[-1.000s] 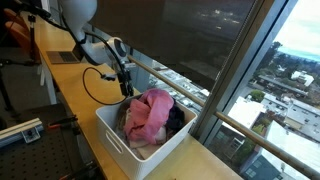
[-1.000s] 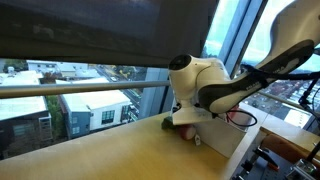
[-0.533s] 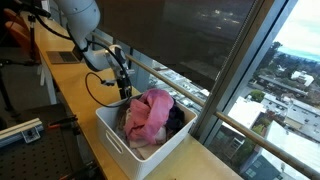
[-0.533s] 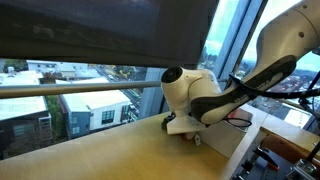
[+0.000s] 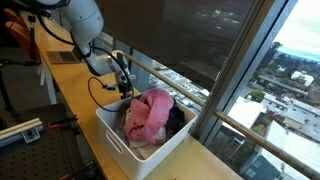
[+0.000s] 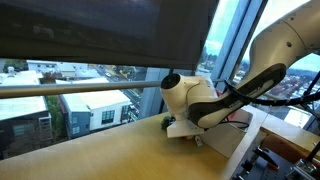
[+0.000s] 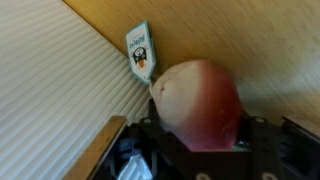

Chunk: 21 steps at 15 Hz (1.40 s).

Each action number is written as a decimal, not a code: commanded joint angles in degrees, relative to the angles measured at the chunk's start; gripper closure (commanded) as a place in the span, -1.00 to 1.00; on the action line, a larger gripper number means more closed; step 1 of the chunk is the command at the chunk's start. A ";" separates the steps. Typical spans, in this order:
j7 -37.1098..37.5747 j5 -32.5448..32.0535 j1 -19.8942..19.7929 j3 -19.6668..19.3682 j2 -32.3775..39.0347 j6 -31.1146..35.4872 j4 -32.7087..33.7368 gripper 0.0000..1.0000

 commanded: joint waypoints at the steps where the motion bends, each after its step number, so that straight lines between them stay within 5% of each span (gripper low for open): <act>1: -2.19 1.96 -1.35 0.69 -0.31 1.47 0.13 0.28; 6: -3.83 4.06 -1.17 0.98 -6.36 4.57 -3.50 0.95; 14: -2.61 4.01 -1.58 0.60 -25.62 6.13 -13.16 0.91; 21: -2.41 4.45 -6.77 1.12 -39.64 6.33 -22.83 0.91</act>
